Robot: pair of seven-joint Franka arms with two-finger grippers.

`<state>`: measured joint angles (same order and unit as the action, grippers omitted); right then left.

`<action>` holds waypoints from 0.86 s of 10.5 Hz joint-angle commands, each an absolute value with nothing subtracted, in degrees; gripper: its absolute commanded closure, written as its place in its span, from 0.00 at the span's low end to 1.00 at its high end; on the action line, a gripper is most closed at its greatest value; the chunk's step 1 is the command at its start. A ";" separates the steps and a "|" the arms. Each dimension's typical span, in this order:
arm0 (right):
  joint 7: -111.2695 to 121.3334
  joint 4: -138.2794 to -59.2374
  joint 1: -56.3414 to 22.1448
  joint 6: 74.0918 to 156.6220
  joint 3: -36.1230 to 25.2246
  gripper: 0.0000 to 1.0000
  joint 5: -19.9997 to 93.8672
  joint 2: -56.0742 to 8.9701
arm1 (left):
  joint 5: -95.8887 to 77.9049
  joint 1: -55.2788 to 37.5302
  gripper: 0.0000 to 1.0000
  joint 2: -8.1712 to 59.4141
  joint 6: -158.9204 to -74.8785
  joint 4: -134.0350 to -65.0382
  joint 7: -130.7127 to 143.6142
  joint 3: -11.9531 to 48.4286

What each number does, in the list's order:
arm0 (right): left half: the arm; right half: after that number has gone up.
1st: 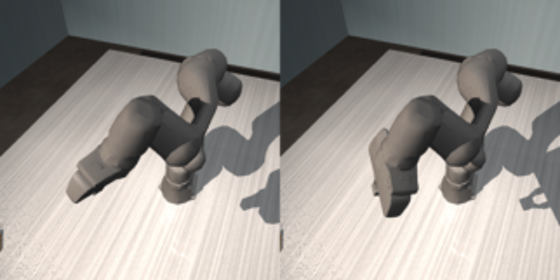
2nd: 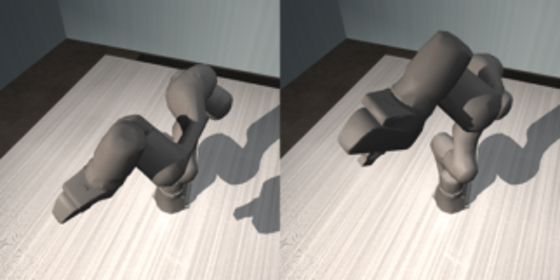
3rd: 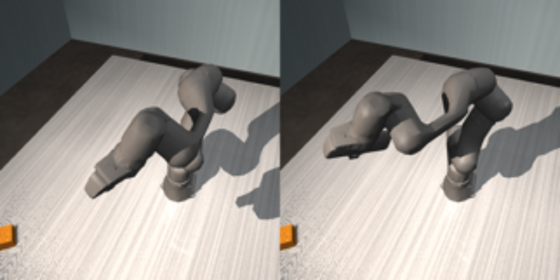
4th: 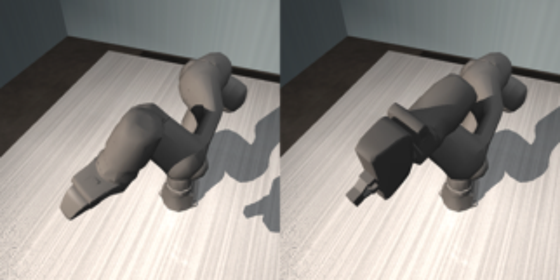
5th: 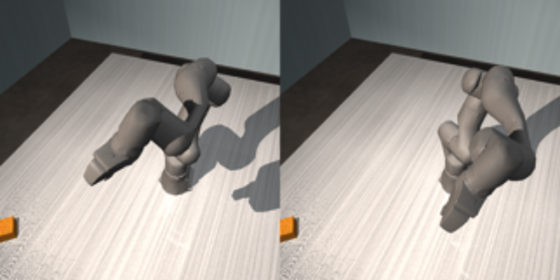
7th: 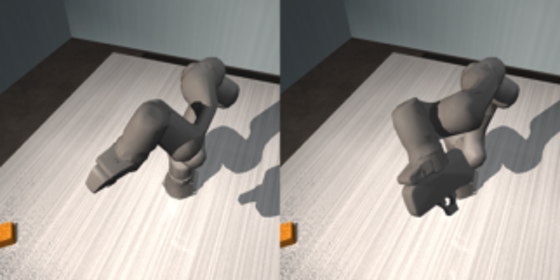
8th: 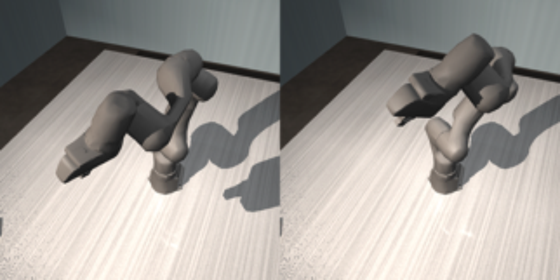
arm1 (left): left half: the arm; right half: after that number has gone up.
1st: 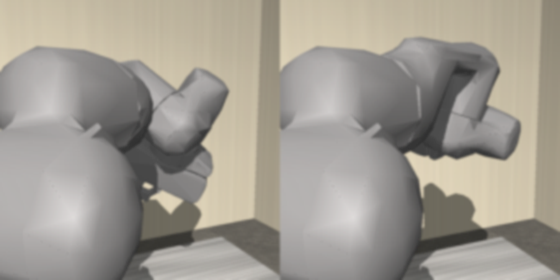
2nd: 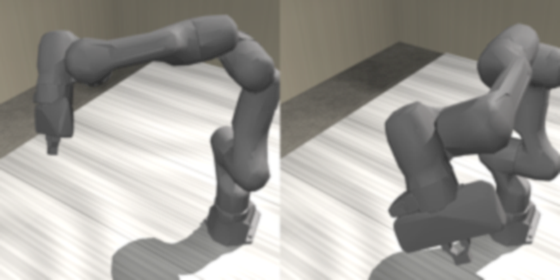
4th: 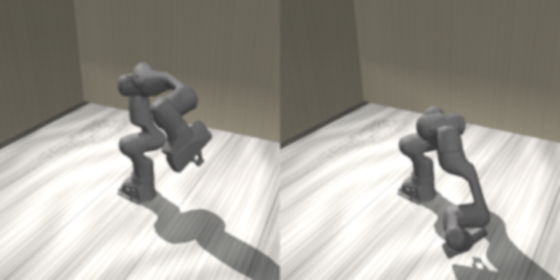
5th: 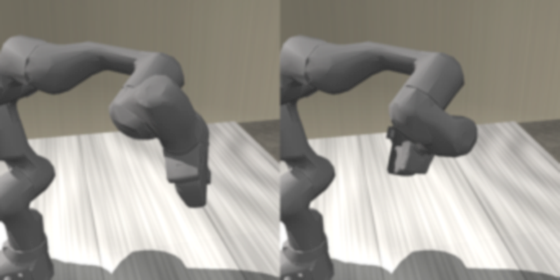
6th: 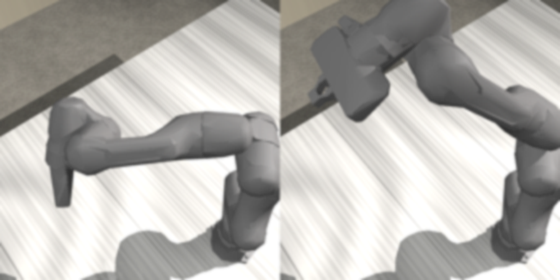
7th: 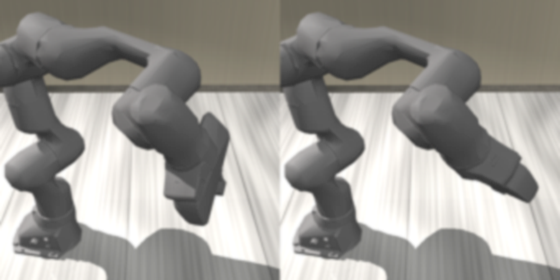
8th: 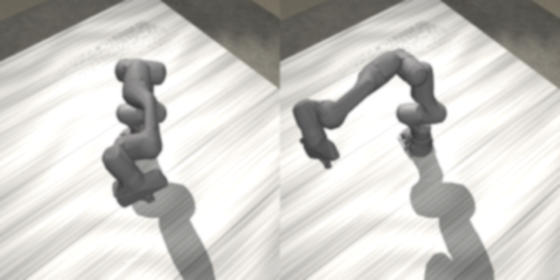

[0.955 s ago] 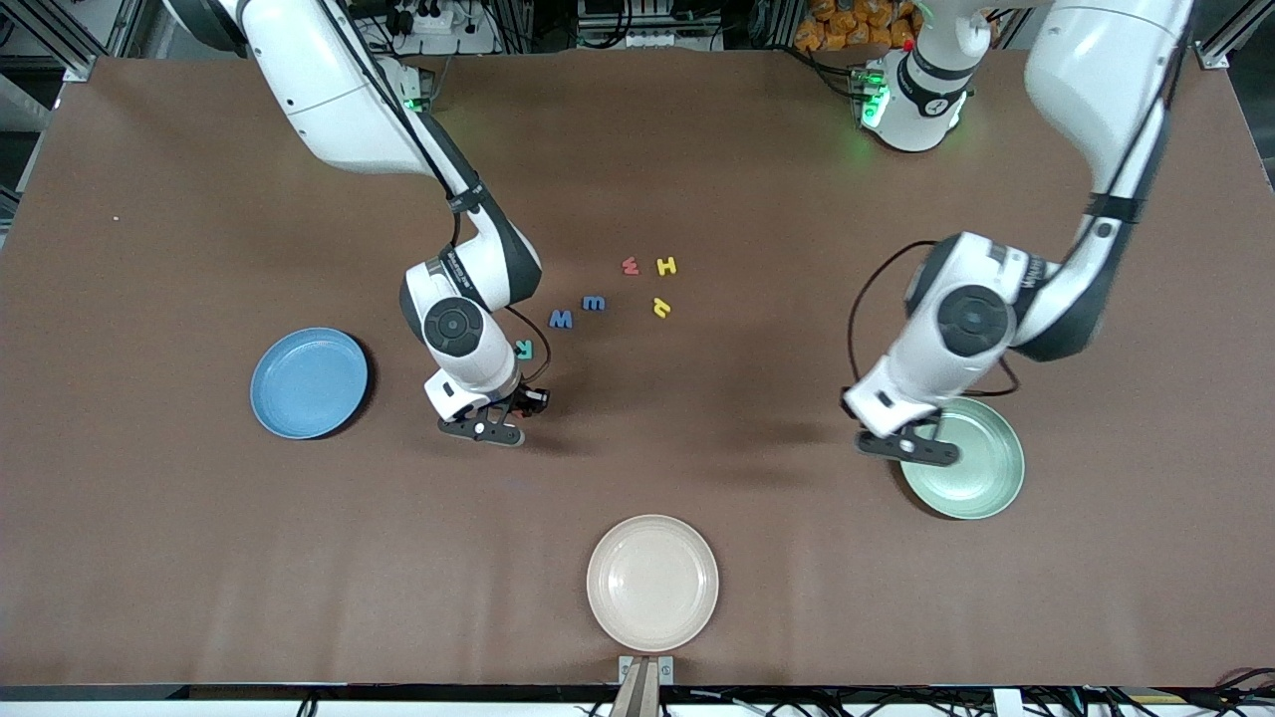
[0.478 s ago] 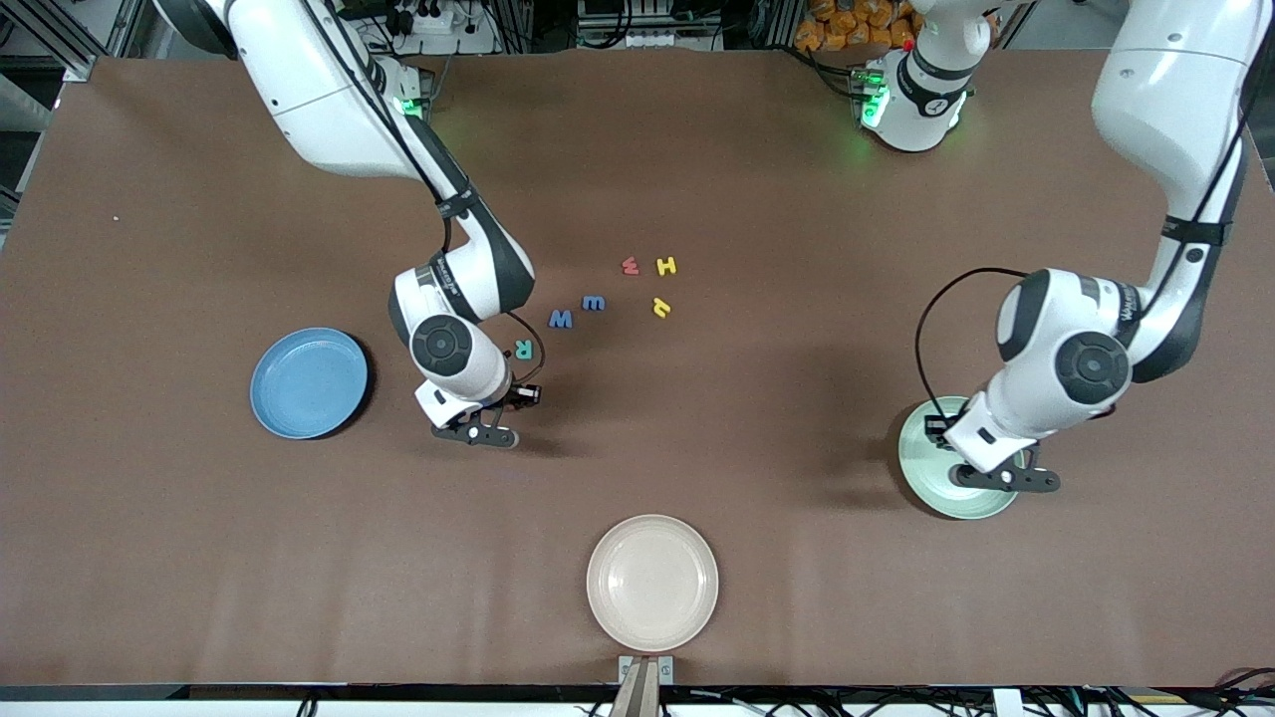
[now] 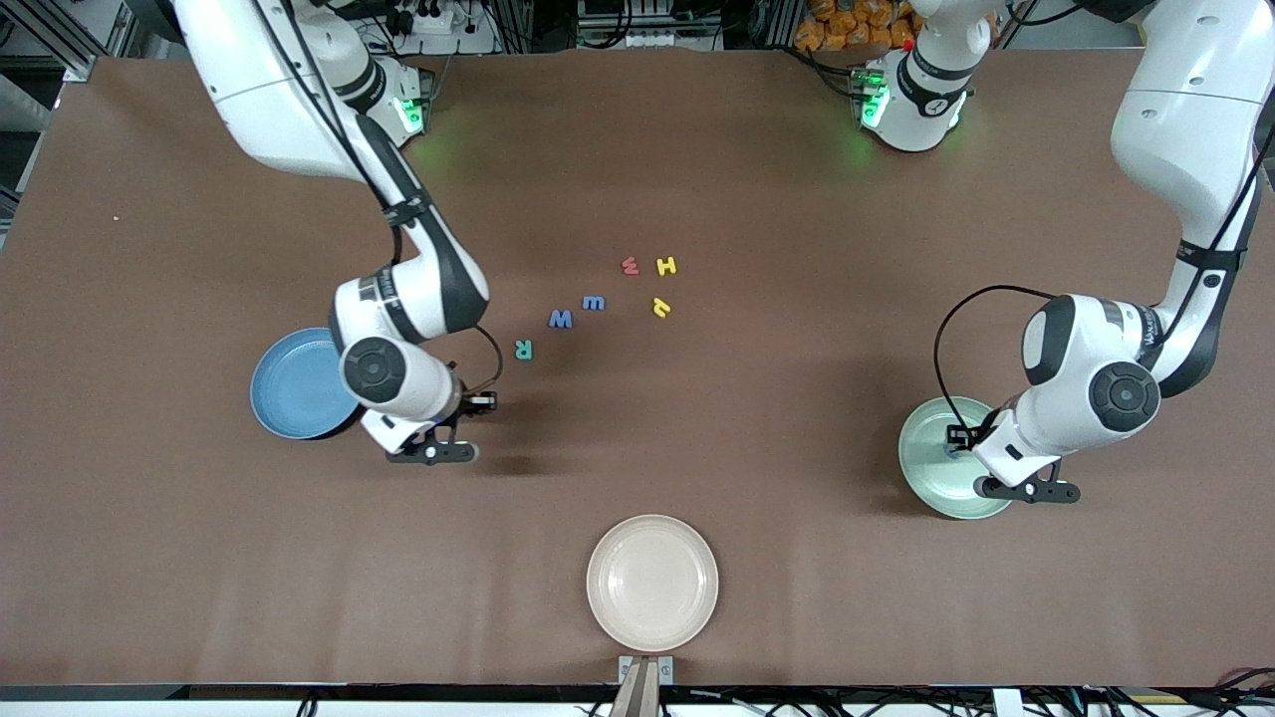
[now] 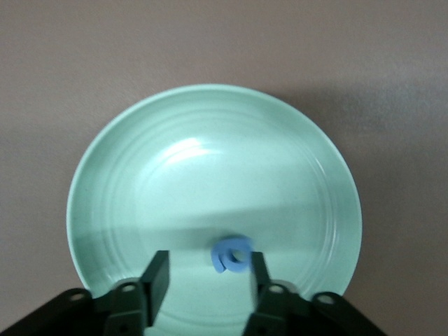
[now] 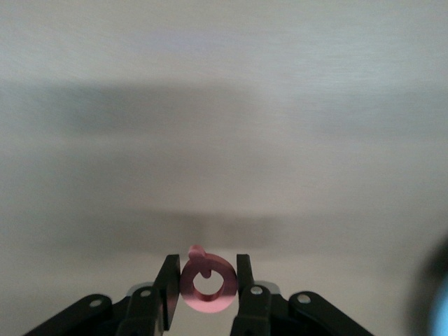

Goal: Sort uppercase to blue plate, lowercase to green plate
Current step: 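Place the pink letter on the blue plate with the right gripper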

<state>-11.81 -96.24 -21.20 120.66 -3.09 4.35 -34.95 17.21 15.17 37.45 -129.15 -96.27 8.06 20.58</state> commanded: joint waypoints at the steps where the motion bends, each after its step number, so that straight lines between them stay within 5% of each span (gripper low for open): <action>1: -2.07 -97.56 -19.43 114.62 -5.87 0.67 4.66 -30.77 | 17.76 15.74 0.00 35.61 -127.89 -95.27 7.29 21.79; 6: 19.91 -106.24 -16.54 115.04 -14.40 0.67 4.66 -26.90 | 17.23 15.47 0.00 29.80 -117.52 -95.45 11.49 38.27; 9: 28.20 -117.32 -12.13 125.85 -14.50 0.67 5.01 -24.70 | 17.49 6.72 0.00 30.23 -117.07 -95.28 32.71 41.04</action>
<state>25.49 -111.04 -12.85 122.61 -15.09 4.37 -28.24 17.17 11.01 30.46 -117.66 -94.92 24.38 41.18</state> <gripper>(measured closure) 0.630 0.000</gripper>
